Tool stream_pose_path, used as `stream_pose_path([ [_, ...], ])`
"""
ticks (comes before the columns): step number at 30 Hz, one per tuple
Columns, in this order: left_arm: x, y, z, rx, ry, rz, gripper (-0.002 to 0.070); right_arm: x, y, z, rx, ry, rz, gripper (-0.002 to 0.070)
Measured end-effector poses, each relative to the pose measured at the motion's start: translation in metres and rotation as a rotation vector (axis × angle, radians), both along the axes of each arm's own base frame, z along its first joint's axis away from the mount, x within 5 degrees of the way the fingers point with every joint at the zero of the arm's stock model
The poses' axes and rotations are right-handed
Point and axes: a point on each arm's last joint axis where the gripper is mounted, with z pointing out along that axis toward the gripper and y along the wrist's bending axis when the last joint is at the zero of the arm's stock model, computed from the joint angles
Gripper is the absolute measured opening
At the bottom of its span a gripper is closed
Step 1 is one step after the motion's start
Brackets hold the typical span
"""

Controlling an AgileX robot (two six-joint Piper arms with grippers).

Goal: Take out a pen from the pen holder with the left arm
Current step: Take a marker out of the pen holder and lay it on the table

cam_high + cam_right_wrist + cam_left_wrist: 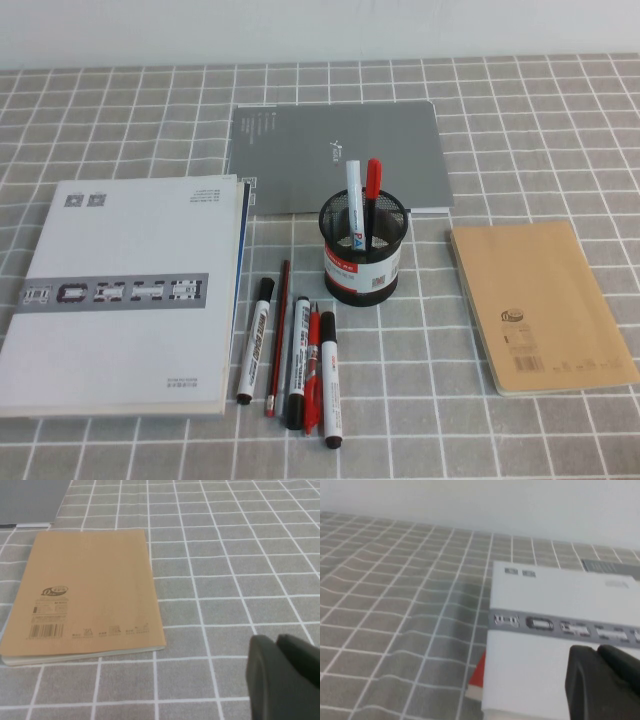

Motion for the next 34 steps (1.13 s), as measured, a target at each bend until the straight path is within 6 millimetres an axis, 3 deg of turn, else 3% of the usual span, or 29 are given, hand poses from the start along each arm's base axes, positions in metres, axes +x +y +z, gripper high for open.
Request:
stream_pose_path([
  [7,-0.003,-0.009,-0.013,0.051,0.142,-0.114,-0.0003,0.0,0.0,0.0,0.0,0.0,0.0,-0.0013],
  [19,-0.004,-0.008,-0.014,-0.068,0.161,-0.073,-0.0003,0.0,0.0,0.0,0.0,0.0,0.0,-0.0013],
  [34,-0.005,-0.012,-0.015,-0.003,0.16,-0.165,-0.0003,0.0,0.0,0.0,0.0,0.0,0.0,-0.0013],
])
